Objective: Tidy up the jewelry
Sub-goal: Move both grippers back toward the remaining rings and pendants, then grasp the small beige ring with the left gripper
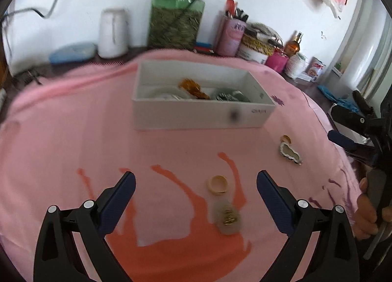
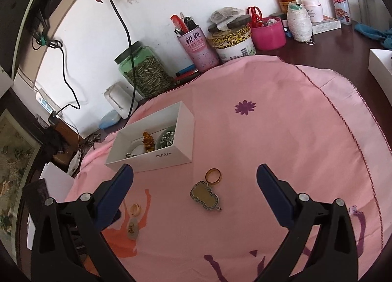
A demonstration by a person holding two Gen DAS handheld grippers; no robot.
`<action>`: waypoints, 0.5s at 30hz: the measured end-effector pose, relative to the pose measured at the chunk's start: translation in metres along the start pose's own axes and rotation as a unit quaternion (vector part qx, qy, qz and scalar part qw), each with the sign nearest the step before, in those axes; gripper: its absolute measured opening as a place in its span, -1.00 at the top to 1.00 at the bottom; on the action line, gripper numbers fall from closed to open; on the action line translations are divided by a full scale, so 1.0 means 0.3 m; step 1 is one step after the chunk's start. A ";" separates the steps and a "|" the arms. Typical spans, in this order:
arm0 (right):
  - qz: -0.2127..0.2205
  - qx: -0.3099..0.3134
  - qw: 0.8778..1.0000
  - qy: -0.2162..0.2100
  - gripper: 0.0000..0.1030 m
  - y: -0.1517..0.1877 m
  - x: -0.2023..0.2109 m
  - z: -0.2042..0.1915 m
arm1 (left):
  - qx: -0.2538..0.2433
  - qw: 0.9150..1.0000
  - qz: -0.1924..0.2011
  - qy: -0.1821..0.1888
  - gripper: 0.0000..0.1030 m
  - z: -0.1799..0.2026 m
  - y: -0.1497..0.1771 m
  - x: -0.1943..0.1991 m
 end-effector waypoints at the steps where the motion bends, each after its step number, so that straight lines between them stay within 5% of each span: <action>1: 0.000 0.000 1.000 0.000 -0.86 0.000 0.001 -0.002 | 0.000 1.000 -0.007 0.000 -0.89 0.002 0.004 -0.012; 7: 0.001 -0.003 1.000 0.007 -0.86 0.000 -0.009 0.002 | -0.031 0.998 -0.026 -0.054 -0.89 0.026 0.015 -0.076; 10: -0.010 0.000 1.000 0.011 -0.86 0.007 -0.034 0.005 | -0.041 0.991 -0.037 -0.121 -0.89 0.008 0.011 -0.101; 15: -0.067 -0.014 0.997 -0.018 -0.86 0.024 -0.114 0.024 | 0.013 0.988 -0.030 -0.150 -0.89 -0.109 0.006 -0.058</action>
Point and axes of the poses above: each gripper's, at about its wrist camera, not at the fingertips, and x roughly against the way its jaws point, z to its right, y to its underside, the point moved 2 cm from there along -x, roughly the way its jaws point, and after that the axes turned 10 degrees about y, right-handed, at the moved point
